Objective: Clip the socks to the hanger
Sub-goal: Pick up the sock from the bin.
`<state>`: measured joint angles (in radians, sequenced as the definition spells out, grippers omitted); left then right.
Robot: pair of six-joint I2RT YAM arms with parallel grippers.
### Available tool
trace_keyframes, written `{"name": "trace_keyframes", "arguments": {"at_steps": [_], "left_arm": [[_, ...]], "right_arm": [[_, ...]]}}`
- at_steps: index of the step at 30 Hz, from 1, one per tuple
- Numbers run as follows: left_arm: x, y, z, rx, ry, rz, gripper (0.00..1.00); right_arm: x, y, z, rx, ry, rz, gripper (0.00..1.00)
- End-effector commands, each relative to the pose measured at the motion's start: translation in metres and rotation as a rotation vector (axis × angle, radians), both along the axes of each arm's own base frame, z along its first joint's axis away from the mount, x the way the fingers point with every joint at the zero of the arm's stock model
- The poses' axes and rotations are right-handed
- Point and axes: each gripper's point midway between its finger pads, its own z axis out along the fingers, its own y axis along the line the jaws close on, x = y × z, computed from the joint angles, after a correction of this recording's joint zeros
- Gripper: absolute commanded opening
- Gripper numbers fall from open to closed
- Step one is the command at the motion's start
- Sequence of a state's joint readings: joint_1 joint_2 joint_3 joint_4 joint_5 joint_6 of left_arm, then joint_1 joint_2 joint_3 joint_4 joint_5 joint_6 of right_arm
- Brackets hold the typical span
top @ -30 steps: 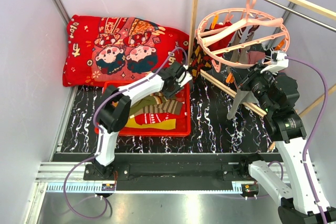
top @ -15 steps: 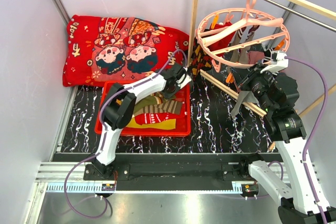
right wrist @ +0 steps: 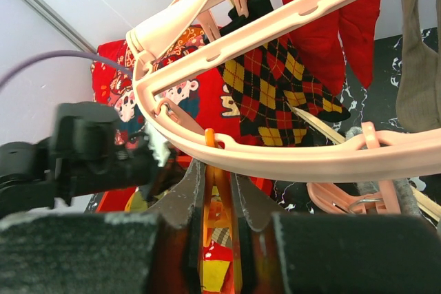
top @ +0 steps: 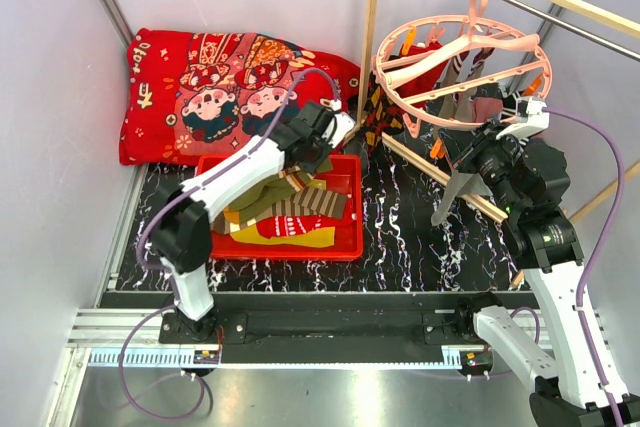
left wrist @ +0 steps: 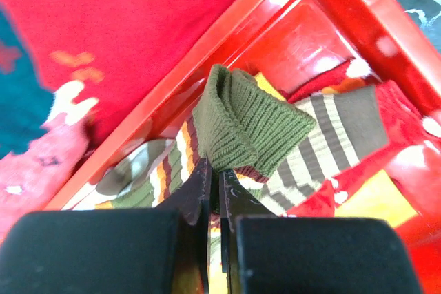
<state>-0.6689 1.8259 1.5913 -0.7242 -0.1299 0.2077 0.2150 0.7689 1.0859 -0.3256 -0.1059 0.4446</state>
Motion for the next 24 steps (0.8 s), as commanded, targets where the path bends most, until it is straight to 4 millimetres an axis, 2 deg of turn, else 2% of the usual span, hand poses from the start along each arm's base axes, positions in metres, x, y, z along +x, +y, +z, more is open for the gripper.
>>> {"name": "trace_keyframes", "arguments": {"at_steps": [1, 5, 7, 12, 16, 22, 24], "left_arm": [[-0.006, -0.001, 0.035, -0.108, -0.063, 0.003, 0.00], [-0.024, -0.004, 0.041, -0.172, -0.026, -0.018, 0.00], [-0.037, -0.008, 0.032, -0.207, 0.026, -0.040, 0.00], [-0.055, -0.012, -0.016, -0.215, 0.179, 0.003, 0.00], [-0.058, -0.019, -0.042, -0.237, 0.232, 0.033, 0.04], [-0.051, -0.029, -0.064, -0.262, 0.277, 0.104, 0.13], [-0.047, -0.031, -0.064, -0.277, 0.272, 0.123, 0.20]], "right_arm": [[0.000, 0.000, 0.015, 0.008, -0.051, -0.003, 0.09], [-0.001, 0.000, 0.015, 0.013, -0.050, 0.001, 0.09], [-0.002, 0.000, 0.016, 0.013, -0.051, 0.001, 0.09], [0.000, 0.001, 0.013, 0.015, -0.044, 0.003, 0.09], [0.000, 0.001, 0.013, 0.013, -0.043, 0.003, 0.09], [0.001, 0.002, 0.013, 0.014, -0.041, 0.006, 0.09], [0.000, 0.001, 0.014, 0.014, -0.046, 0.001, 0.09]]}}
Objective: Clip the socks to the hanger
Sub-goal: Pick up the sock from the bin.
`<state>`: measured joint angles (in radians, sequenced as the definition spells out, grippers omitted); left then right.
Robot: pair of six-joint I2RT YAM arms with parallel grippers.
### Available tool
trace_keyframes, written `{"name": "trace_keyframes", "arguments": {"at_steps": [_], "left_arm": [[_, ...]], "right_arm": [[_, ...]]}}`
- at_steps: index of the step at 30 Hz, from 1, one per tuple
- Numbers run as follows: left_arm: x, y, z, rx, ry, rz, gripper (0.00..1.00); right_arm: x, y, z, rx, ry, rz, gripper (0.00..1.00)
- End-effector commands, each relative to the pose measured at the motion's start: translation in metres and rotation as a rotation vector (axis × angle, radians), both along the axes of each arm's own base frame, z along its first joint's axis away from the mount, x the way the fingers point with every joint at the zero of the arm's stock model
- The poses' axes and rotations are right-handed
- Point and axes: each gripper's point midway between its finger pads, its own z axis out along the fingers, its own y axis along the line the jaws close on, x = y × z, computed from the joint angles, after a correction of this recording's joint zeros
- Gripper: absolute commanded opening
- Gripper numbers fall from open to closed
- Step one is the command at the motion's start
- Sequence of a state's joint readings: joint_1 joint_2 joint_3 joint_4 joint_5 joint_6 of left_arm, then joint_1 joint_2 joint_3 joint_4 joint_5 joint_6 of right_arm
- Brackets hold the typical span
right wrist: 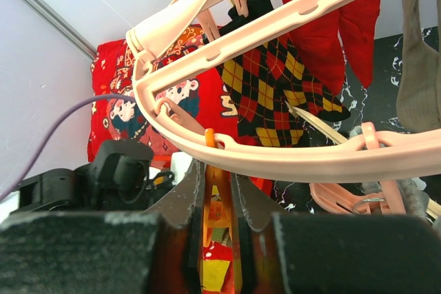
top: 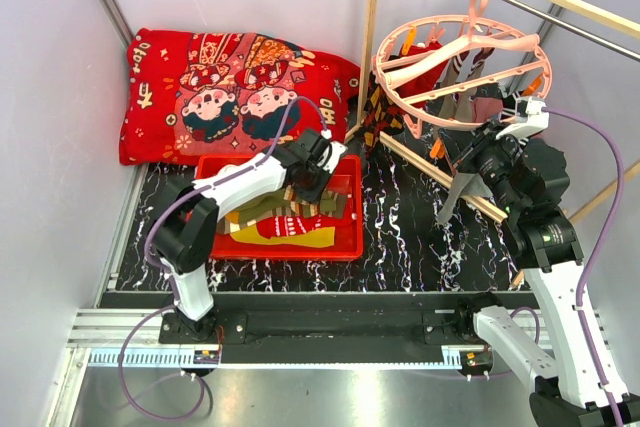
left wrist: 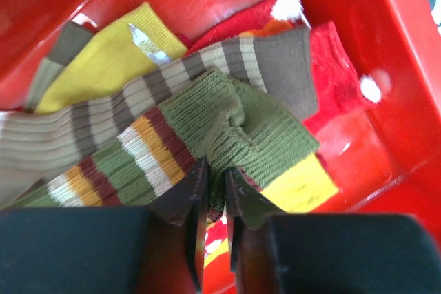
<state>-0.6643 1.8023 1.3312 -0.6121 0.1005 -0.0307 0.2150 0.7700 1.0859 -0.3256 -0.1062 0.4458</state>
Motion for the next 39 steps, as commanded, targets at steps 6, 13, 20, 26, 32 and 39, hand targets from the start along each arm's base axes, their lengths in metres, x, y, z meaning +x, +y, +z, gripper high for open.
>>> {"name": "trace_keyframes", "arguments": {"at_steps": [6, 13, 20, 26, 32, 39], "left_arm": [[0.025, -0.019, 0.011, -0.098, -0.040, 0.091, 0.31], [0.030, -0.025, 0.009, -0.108, -0.031, 0.106, 0.38], [0.029, -0.035, 0.012, -0.148, -0.003, 0.100, 0.42], [0.034, -0.036, 0.016, -0.140, -0.014, 0.107, 0.43], [0.043, -0.035, 0.025, -0.133, -0.045, 0.118, 0.42], [0.041, -0.029, 0.019, -0.106, -0.031, 0.122, 0.36]], "right_arm": [[-0.001, 0.000, 0.013, 0.013, -0.048, -0.004, 0.09], [-0.001, 0.001, 0.015, 0.014, -0.049, 0.003, 0.09], [-0.002, 0.001, 0.015, 0.014, -0.047, 0.004, 0.09], [-0.003, 0.001, 0.017, 0.017, -0.051, 0.006, 0.09], [-0.003, 0.001, 0.018, 0.019, -0.054, 0.004, 0.09], [-0.003, 0.001, 0.019, 0.017, -0.054, 0.006, 0.09]]}}
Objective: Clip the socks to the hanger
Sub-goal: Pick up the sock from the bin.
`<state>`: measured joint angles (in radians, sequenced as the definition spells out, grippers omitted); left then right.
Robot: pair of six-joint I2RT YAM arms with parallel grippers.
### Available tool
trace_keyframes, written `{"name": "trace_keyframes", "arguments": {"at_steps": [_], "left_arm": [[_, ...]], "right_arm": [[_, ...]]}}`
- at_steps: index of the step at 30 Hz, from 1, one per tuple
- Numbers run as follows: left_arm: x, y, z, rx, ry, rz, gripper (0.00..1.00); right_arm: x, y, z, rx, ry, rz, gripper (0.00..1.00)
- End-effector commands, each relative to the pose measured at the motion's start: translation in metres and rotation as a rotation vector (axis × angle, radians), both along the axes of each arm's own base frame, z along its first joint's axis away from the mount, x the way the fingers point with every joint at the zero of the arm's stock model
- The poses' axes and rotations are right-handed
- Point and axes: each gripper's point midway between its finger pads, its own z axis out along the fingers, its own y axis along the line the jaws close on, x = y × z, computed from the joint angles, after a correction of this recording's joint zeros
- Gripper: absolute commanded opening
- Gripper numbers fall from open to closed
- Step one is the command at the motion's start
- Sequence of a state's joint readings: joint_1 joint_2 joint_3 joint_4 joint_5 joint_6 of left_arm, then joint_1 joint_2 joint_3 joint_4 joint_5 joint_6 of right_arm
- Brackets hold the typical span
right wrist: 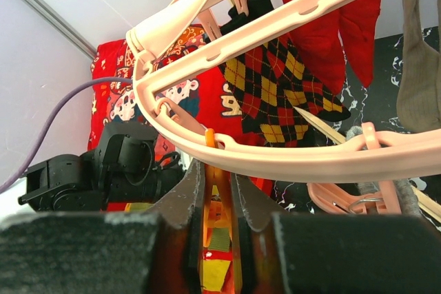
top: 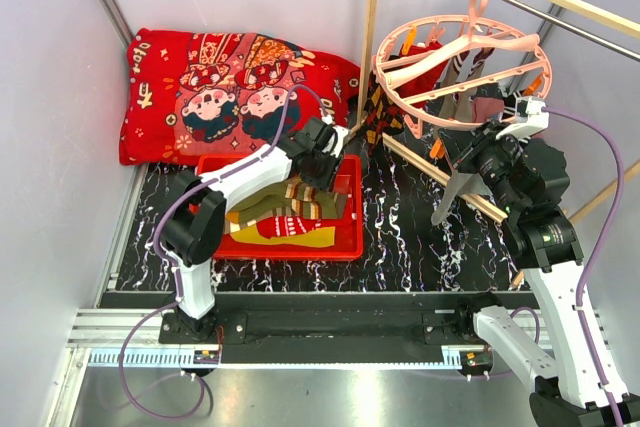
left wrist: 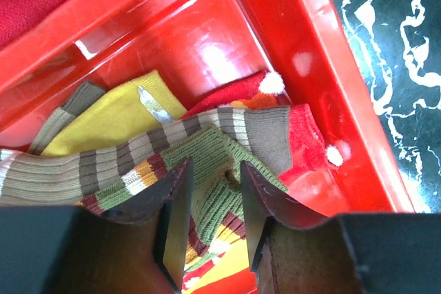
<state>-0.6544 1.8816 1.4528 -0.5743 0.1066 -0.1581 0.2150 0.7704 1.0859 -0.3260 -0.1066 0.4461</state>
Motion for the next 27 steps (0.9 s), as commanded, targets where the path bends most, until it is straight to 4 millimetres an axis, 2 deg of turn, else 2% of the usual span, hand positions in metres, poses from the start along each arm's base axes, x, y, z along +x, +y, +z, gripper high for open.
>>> {"name": "trace_keyframes", "arguments": {"at_steps": [1, 12, 19, 21, 24, 27], "left_arm": [[0.009, -0.002, 0.005, -0.005, -0.014, 0.004, 0.36], [-0.017, 0.017, -0.016, 0.062, 0.063, -0.004, 0.37], [-0.023, 0.024, -0.022, 0.096, 0.069, -0.006, 0.29], [-0.022, 0.024, -0.019, 0.095, 0.062, -0.005, 0.18], [-0.019, 0.023, -0.001, 0.074, 0.028, -0.006, 0.08], [-0.013, 0.025, 0.030, 0.053, -0.048, 0.000, 0.00]], "right_arm": [[-0.002, 0.001, 0.018, 0.016, -0.051, 0.005, 0.09], [-0.001, 0.001, 0.017, 0.013, -0.049, 0.005, 0.09], [0.000, 0.002, 0.016, 0.010, -0.046, 0.007, 0.09], [0.000, 0.001, 0.018, 0.010, -0.051, 0.004, 0.09], [-0.001, 0.000, 0.018, 0.007, -0.054, 0.000, 0.09], [-0.001, 0.000, 0.018, 0.007, -0.054, 0.002, 0.09]]}}
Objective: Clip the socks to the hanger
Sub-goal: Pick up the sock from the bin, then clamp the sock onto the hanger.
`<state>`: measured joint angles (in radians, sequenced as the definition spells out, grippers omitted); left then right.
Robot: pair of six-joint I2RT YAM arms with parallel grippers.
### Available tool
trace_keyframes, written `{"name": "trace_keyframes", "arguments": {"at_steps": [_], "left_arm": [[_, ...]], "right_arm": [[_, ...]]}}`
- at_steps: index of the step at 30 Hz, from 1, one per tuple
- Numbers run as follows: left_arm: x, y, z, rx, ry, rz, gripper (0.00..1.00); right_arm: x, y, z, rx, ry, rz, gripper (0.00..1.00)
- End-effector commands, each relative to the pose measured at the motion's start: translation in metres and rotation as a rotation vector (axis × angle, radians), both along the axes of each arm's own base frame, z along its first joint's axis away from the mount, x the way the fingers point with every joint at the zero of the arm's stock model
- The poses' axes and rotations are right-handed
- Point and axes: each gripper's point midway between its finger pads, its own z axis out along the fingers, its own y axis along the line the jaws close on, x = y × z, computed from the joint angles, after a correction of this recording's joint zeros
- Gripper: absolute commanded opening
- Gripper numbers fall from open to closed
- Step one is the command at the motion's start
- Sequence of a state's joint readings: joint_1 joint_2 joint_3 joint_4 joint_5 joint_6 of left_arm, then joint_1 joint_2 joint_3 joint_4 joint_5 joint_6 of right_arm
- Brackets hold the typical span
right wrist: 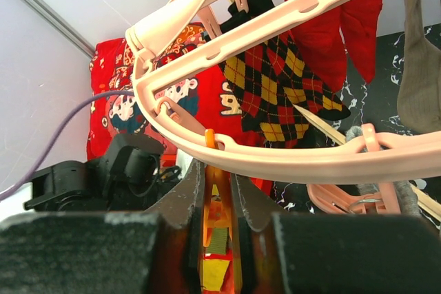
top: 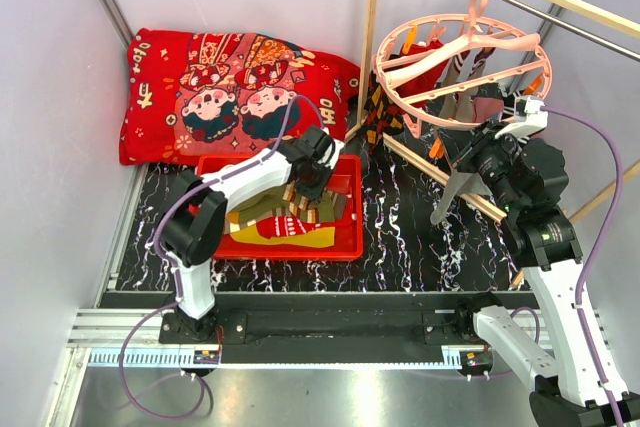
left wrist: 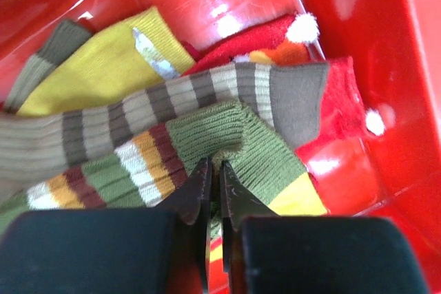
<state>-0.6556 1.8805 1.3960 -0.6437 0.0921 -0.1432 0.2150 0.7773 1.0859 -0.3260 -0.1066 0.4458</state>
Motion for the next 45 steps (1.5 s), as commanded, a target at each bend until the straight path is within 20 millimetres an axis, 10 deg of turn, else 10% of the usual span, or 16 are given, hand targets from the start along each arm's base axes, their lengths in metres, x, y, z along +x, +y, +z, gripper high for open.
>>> {"name": "trace_keyframes", "arguments": {"at_steps": [1, 18, 27, 37, 45], "left_arm": [[0.013, 0.005, 0.070, -0.051, -0.173, 0.008, 0.00], [0.023, 0.040, 0.286, -0.192, -0.683, 0.033, 0.00], [-0.022, 0.017, 0.391, -0.387, -0.855, -0.074, 0.00], [-0.094, -0.041, 0.452, -0.641, -0.897, -0.282, 0.00], [-0.115, -0.091, 0.431, -0.760, -0.803, -0.422, 0.00]], "right_arm": [[-0.002, 0.001, 0.020, 0.010, -0.058, 0.004, 0.09], [0.001, 0.004, 0.027, 0.015, -0.073, 0.017, 0.08], [0.002, 0.004, 0.028, 0.012, -0.075, 0.017, 0.07], [0.001, 0.002, 0.031, 0.002, -0.087, 0.014, 0.06], [0.000, 0.002, 0.037, -0.011, -0.106, 0.013, 0.06]]}}
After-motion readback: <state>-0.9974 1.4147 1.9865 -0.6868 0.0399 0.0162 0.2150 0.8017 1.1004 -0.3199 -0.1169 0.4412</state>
